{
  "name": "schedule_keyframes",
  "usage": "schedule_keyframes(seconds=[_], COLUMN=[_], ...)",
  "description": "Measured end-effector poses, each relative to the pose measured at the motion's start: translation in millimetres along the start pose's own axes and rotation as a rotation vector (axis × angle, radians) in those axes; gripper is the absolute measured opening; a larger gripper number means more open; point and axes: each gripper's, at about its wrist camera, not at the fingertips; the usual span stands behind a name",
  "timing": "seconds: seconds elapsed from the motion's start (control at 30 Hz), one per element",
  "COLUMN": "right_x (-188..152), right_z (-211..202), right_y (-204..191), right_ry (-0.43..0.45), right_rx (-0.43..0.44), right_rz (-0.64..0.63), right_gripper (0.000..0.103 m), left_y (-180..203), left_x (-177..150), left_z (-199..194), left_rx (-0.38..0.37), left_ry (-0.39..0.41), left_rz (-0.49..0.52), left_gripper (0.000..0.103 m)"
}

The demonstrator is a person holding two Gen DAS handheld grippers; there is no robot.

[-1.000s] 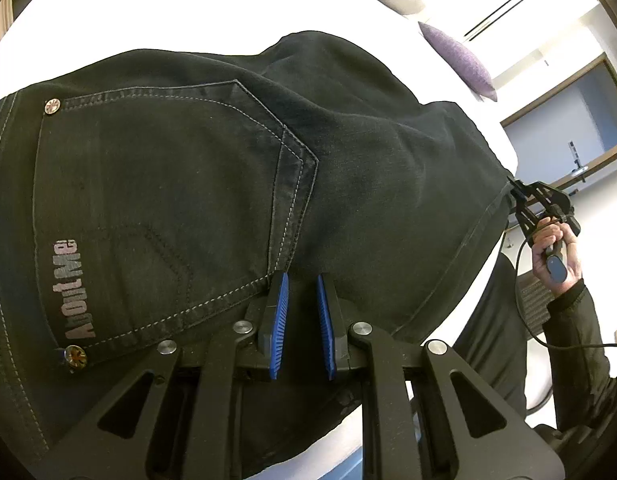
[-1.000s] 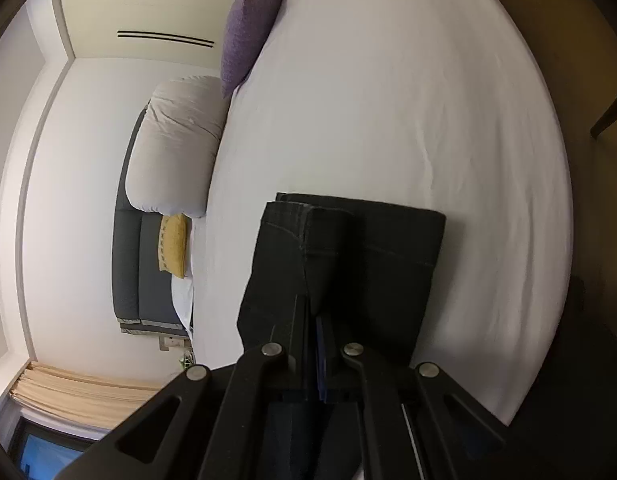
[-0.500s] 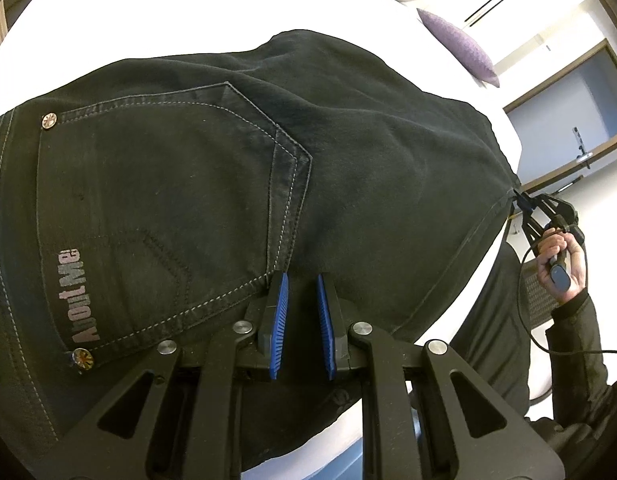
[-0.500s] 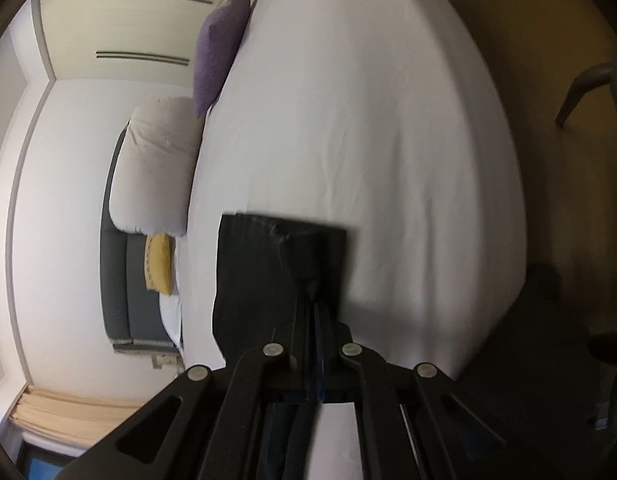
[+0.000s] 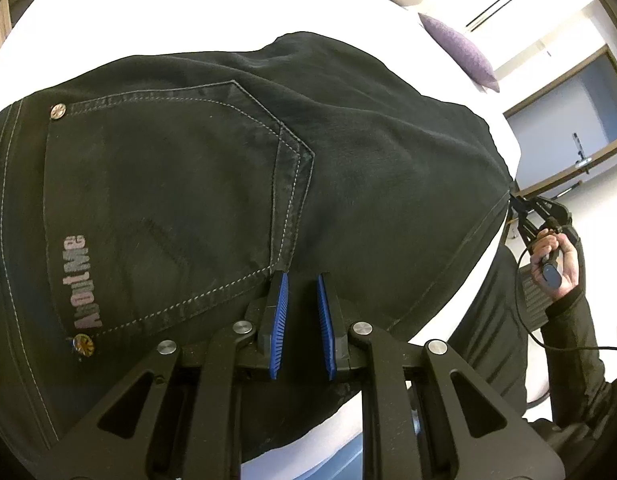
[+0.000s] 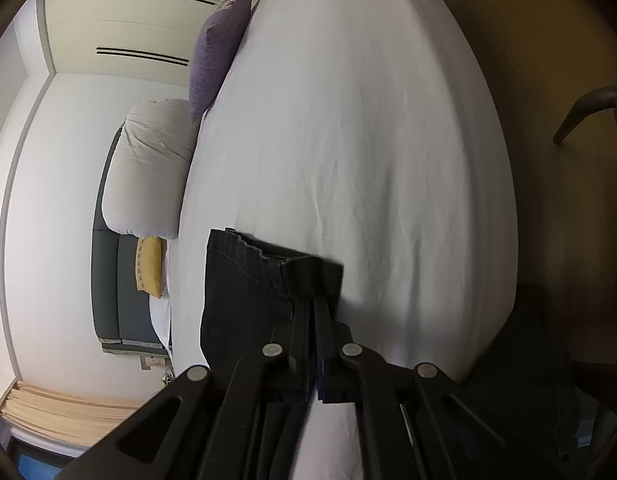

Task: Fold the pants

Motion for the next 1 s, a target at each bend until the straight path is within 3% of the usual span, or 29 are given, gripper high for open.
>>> schedule_keyframes(seconds=[0.2,0.3,0.4,0.47,0.5,0.57,0.63,0.7,0.77,0.83,1.0], right_x=[-2,-1,5,2,-4,-23,-58,-89,-115,-138,-177], right_z=[-5,-15,-24,-25,-24,-17,-13,-1,13,27,49], right_y=[-8,-12,-6,-22,-34,-54,-72,-79,-76,-71,-63], right_ry=[0.01,0.057,0.053,0.003,-0.046,-0.159,-0.242,-0.344,-0.425,-0.504,-0.603], right_rx=[-0.025,-0.101,-0.096,-0.049,-0.014,0.039,0.12,0.148,0.139,0.158,0.117], right_rz=[-0.019,-0.052,-0.03,-0.097,-0.13,-0.163,-0.194,-0.213,-0.184,-0.145,-0.109], right_gripper=[0.003,0.003,0.003,0.006,0.01,0.073,0.083,0.083,0.061,0.052,0.052], left_y=[-3,-5,-9,-11,-11,-14,-14,-15,-15,-15,-14], left_x=[-3,-4,-7,-7,-7,-8,-9,-10,-10,-10,-11], left_z=[-2,-1,-1,-1,-1,-2,-2,-3,-4,-5,-7], left_rx=[-0.007,-0.013,-0.029,-0.033,-0.033,-0.034,-0.035,-0.037,-0.035,-0.03,-0.03], left_ry=[0.011,0.019,0.027,0.027,0.027,0.028,0.031,0.035,0.037,0.036,0.038], left_rz=[-0.011,-0.018,-0.029,-0.03,-0.029,-0.027,-0.03,-0.038,-0.041,-0.034,-0.038], left_gripper=[0.015,0.015,0.015,0.015,0.015,0.015,0.015,0.015,0.015,0.015,0.015])
Point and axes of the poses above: each gripper's, at about its wrist camera, not at the fingertips, and z roughly the way its jaws point, y to its right, x to its top, and after that the axes turned 11 degrees about x, right-handed
